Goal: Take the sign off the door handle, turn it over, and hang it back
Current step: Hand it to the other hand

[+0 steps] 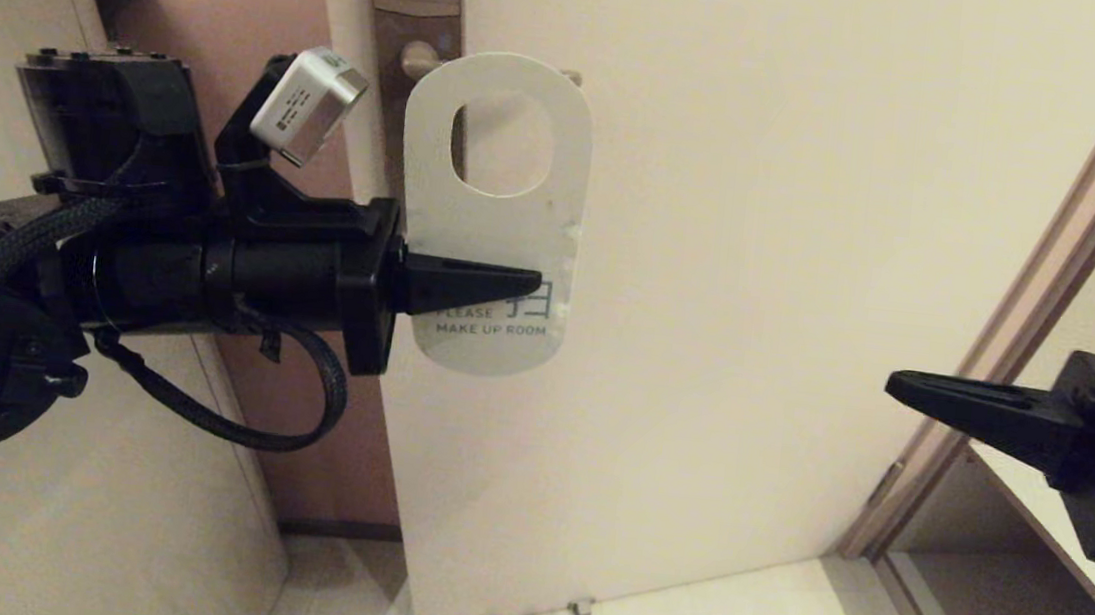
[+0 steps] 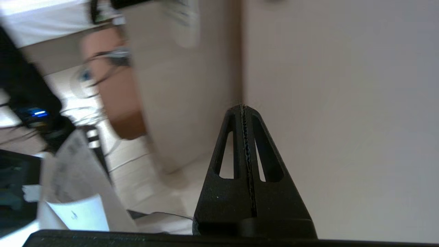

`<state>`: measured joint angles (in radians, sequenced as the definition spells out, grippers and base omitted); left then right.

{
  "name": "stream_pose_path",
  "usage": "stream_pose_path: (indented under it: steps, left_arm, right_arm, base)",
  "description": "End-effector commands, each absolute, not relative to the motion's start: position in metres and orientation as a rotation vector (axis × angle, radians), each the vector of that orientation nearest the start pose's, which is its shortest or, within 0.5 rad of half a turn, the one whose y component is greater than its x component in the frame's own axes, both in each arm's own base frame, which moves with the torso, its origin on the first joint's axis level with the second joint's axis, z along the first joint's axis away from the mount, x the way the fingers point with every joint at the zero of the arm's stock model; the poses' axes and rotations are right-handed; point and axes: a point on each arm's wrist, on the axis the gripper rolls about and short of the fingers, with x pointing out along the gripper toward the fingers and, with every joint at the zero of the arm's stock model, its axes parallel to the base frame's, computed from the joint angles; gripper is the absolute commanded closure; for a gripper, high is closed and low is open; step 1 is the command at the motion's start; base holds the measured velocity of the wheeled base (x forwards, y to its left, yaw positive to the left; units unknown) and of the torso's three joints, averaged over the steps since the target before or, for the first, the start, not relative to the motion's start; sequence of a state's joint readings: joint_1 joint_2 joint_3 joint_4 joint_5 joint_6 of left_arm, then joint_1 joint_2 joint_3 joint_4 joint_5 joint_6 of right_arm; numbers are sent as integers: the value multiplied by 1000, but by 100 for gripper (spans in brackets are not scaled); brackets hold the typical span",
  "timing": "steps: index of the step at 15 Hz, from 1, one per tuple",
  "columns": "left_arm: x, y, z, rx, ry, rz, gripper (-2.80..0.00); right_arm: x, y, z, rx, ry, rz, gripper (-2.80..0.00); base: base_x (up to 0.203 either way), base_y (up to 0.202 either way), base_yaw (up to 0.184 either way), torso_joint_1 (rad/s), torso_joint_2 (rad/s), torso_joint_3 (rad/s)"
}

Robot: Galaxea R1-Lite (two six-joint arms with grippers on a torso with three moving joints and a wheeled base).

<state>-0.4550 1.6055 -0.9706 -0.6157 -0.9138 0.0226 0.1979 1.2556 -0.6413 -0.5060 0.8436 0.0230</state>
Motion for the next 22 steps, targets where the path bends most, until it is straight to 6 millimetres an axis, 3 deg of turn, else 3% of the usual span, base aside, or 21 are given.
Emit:
stream_pose_path:
  steps: [1, 4, 9, 22]
  left_arm:
    - [253, -146, 254, 14, 7, -1381, 0]
    - [254, -146, 254, 14, 7, -1381, 0]
    - [254, -147, 254, 13, 7, -1382, 0]
    - [247, -155, 259, 16, -11, -1416, 0]
  right_arm:
    - [200, 75, 229, 66, 166, 1123, 0]
    - [211, 109, 232, 52, 166, 1251, 0]
    - [221, 141, 236, 37, 139, 1344, 0]
    - [239, 159, 231, 37, 150, 1369, 0]
  base:
    - [0, 0, 0, 0, 0, 0]
    - [0, 0, 0, 0, 0, 0]
    - [0, 0, 0, 0, 0, 0]
    - [0, 0, 0, 0, 0, 0]
